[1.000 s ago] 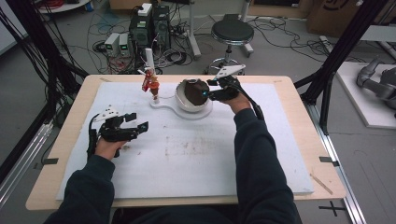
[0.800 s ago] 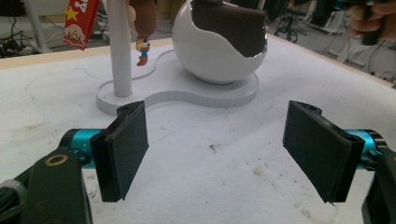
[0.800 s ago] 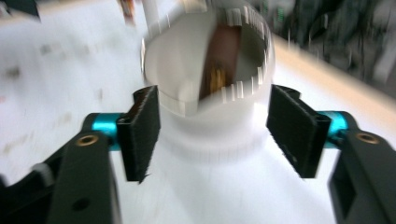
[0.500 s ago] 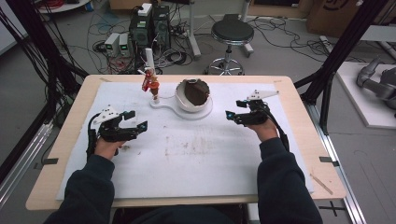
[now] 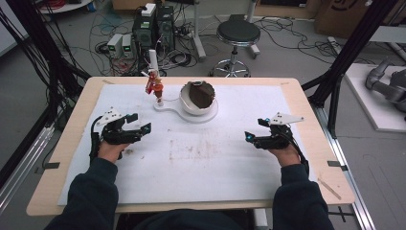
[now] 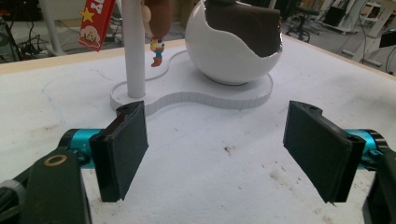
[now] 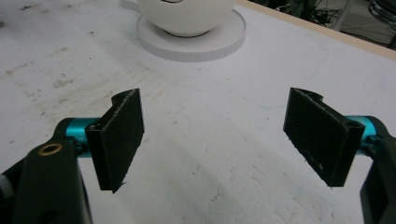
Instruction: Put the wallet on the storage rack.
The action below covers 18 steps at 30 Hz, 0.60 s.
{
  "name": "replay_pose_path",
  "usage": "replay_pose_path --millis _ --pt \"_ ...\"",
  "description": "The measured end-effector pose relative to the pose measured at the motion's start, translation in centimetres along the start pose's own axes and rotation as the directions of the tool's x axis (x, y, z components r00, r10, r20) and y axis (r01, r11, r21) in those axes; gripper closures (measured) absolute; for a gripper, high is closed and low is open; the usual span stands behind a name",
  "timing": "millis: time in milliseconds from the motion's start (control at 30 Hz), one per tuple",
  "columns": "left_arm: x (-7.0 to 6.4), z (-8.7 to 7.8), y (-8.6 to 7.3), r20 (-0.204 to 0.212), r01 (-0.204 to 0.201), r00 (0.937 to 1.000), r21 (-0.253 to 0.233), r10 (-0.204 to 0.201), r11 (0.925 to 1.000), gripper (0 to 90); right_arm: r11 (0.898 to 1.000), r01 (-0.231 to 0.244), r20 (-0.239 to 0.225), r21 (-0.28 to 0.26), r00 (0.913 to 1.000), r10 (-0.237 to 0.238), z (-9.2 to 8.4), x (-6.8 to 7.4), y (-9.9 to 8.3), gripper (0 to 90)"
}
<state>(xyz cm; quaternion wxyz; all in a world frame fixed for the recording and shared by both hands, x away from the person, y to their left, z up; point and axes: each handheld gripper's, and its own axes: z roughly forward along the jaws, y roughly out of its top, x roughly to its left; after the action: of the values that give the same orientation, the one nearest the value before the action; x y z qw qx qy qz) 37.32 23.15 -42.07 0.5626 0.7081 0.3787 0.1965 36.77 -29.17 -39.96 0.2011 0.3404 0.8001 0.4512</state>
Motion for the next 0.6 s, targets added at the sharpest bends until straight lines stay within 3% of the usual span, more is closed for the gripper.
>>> replay_pose_path --millis 133,600 --pt "-0.08 -0.12 0.07 -0.003 -0.004 1.0000 -0.007 0.004 1.0000 21.8 1.000 -0.027 0.024 -0.011 0.9993 0.028 -0.15 -0.38 -0.17 20.7" --pt "-0.89 -0.33 0.27 0.023 -0.031 0.9993 -0.013 0.031 0.9994 21.9 0.999 -0.047 0.062 -0.019 0.9969 0.048 -0.71 -0.46 -0.38 20.6"
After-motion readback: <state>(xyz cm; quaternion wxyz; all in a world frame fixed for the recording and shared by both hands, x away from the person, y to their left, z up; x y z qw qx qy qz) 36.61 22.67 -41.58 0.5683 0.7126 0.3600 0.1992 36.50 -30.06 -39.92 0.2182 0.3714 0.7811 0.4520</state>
